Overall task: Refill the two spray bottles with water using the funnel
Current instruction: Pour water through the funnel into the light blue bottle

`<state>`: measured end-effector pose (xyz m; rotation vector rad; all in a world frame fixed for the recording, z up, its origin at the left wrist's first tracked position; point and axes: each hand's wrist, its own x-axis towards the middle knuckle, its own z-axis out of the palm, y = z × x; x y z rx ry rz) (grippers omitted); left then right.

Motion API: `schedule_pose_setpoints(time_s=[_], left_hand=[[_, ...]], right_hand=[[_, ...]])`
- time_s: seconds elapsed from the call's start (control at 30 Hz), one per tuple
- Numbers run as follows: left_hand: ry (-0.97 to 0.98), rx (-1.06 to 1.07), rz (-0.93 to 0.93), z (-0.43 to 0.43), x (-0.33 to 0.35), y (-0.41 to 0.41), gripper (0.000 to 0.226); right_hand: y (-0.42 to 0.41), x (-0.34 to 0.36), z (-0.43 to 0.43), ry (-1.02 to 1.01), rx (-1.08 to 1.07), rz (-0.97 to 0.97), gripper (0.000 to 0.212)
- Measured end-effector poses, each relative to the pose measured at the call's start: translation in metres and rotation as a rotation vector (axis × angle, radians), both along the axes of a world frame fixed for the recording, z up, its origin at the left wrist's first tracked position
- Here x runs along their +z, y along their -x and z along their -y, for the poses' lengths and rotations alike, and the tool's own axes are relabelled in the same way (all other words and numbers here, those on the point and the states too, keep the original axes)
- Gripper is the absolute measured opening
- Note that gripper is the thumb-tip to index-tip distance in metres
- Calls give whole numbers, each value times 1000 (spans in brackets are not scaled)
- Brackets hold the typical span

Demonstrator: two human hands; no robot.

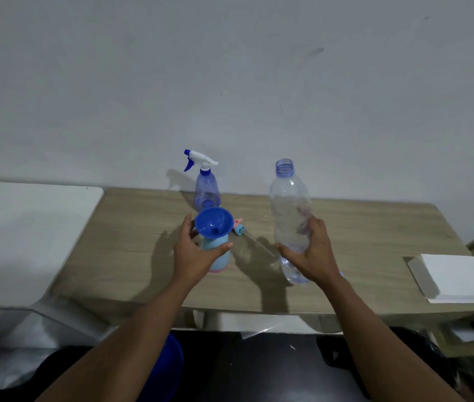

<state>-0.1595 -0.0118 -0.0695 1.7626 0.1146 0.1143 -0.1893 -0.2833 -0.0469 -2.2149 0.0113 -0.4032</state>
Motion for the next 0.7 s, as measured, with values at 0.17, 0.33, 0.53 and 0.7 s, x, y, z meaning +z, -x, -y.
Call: schedule_pose_setpoints(time_s=[0.17, 0.33, 0.53, 0.7], left_hand=[[-1, 24, 43, 7, 11, -6, 97], [-2, 16, 76, 9, 15, -7, 85], [0, 21, 62, 8, 19, -6, 90], [16, 28, 36, 7, 20, -6, 89]], right_hand=[[6, 15, -5, 98, 72, -97, 94], [13, 35, -7, 167, 88, -143, 119], [24, 57, -9, 320, 107, -139, 129], [26, 66, -9, 482, 137, -230, 123]])
